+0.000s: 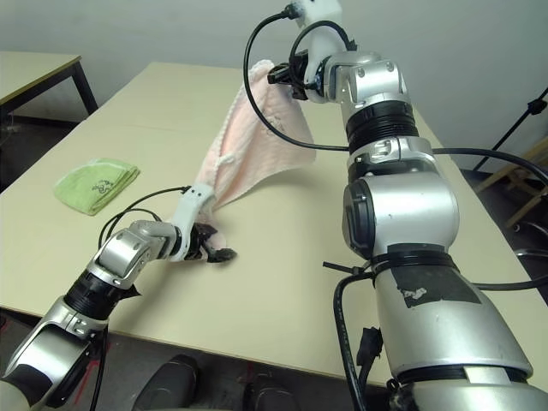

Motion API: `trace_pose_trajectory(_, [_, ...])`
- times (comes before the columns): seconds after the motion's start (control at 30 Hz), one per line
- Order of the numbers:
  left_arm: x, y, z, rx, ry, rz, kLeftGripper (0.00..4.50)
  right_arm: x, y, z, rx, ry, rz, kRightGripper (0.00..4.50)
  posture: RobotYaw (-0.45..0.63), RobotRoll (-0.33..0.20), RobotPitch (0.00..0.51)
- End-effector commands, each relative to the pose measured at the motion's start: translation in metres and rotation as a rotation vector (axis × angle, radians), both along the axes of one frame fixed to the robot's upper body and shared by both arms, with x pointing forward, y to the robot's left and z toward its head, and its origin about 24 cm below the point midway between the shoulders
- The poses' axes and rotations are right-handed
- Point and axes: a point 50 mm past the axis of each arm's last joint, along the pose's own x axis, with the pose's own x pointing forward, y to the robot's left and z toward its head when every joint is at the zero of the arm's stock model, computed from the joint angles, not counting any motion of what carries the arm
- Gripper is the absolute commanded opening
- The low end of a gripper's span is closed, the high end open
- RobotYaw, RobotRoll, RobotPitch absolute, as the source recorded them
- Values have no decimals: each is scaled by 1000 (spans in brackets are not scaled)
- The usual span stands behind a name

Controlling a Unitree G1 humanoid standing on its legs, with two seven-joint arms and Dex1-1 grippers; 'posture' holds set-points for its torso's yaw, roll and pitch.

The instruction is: Fold the towel and set it aside.

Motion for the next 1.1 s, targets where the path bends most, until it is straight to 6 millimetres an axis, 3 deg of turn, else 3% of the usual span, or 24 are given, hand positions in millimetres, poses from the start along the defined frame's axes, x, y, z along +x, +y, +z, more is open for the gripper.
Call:
trace_pose_trajectory(0.03, [1,6,-9,30,27,26,4445,-3,1,8,-22,-20,14,0,223,0,45])
trace_pose_trajectory(0.23, [1,11,-14,31,38,42,4445,-8,5,22,-31,-53,31,0,222,0,45])
trace_pose_trajectory(0.77, [-4,22,-20,75,20,17,4445,-10,7,20,-43,-58,43,0,224,0,49])
trace_pose_trajectory(0.9, [-3,21,-17,77,-1,16,3574,-10,7,19,-45,-58,45,0,227,0,48])
trace_pose_trajectory(1.0, [-3,20,-17,81,-9,17,4378,-10,7,19,-44,-58,46,0,227,0,47])
trace_pose_trajectory(1.1, [-4,20,-18,87,-7,6,4372,-10,7,20,-43,-60,48,0,227,0,47])
